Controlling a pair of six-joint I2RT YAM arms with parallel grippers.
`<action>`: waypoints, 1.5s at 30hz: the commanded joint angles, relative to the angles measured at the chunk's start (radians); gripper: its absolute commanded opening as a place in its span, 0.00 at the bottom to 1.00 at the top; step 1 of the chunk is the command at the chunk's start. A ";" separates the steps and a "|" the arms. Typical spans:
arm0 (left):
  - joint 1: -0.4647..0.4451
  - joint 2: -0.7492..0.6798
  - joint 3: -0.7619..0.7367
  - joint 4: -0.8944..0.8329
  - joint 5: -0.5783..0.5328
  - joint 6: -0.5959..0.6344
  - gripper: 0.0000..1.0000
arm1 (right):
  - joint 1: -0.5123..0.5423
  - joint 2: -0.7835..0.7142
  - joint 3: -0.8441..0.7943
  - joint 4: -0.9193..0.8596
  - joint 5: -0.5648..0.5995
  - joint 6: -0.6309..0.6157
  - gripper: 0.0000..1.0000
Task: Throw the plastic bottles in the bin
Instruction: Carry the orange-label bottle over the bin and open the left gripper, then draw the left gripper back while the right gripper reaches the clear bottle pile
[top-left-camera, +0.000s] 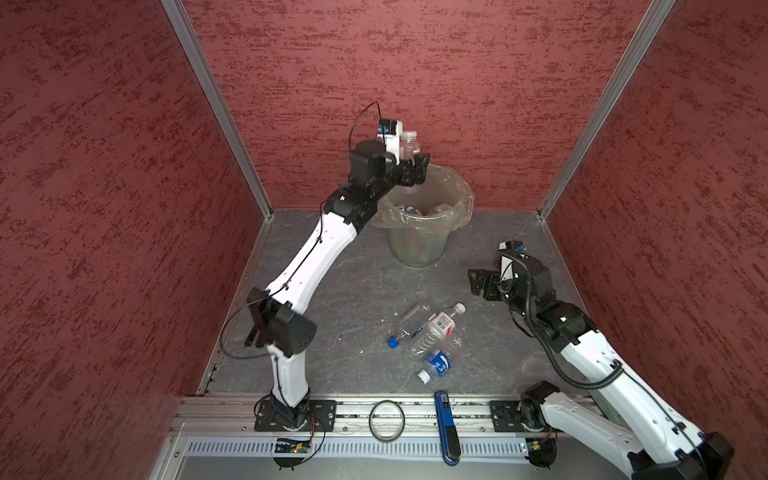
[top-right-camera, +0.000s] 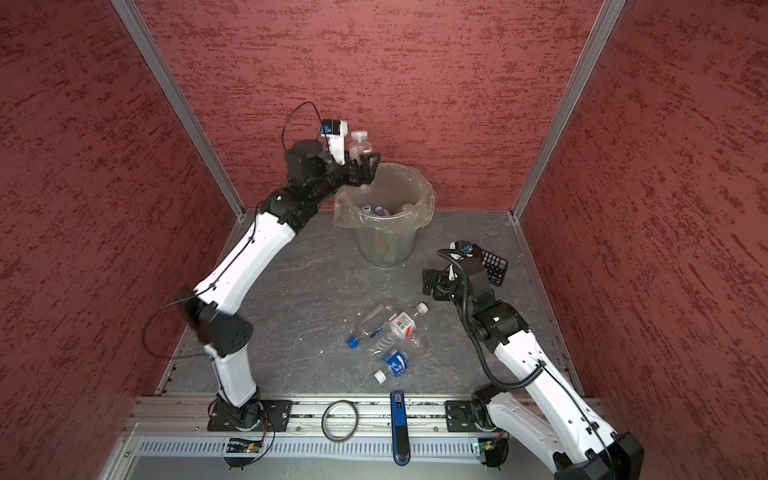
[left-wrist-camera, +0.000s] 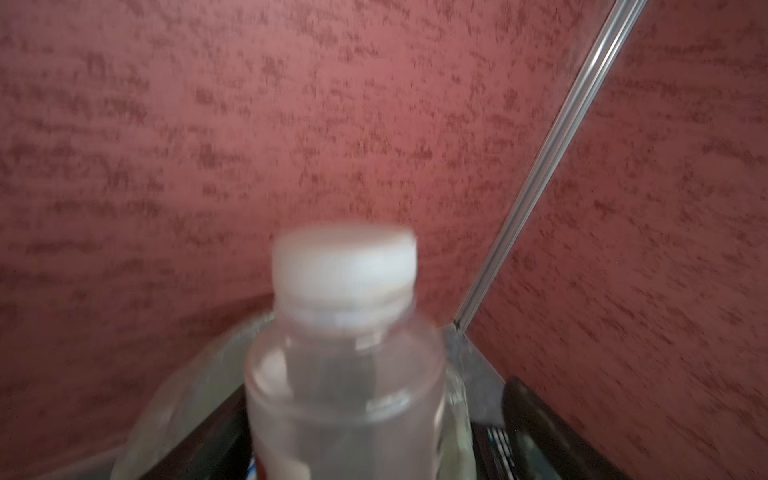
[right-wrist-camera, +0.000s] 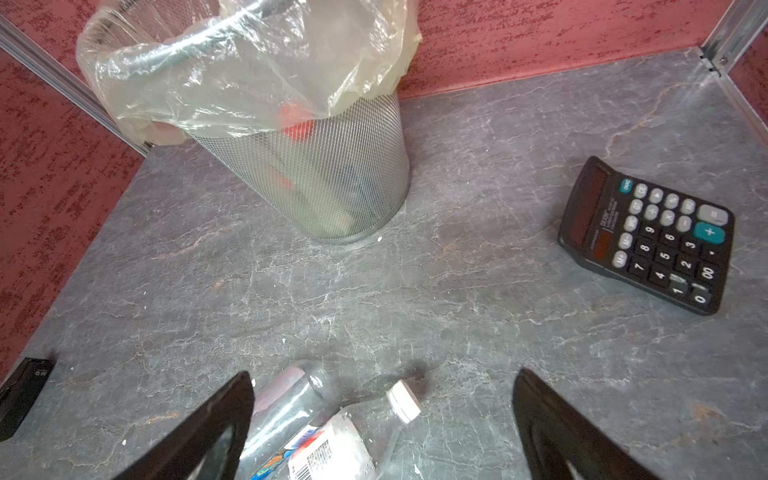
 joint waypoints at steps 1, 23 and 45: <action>0.020 0.246 0.502 -0.362 0.064 -0.034 1.00 | 0.001 -0.039 0.036 -0.031 0.034 0.009 0.98; -0.080 -0.653 -0.956 0.065 0.018 0.058 0.99 | 0.050 -0.068 -0.097 -0.126 -0.169 0.285 0.95; -0.112 -0.985 -1.586 0.187 -0.022 -0.024 0.99 | 0.506 0.027 -0.206 -0.214 -0.070 1.021 0.98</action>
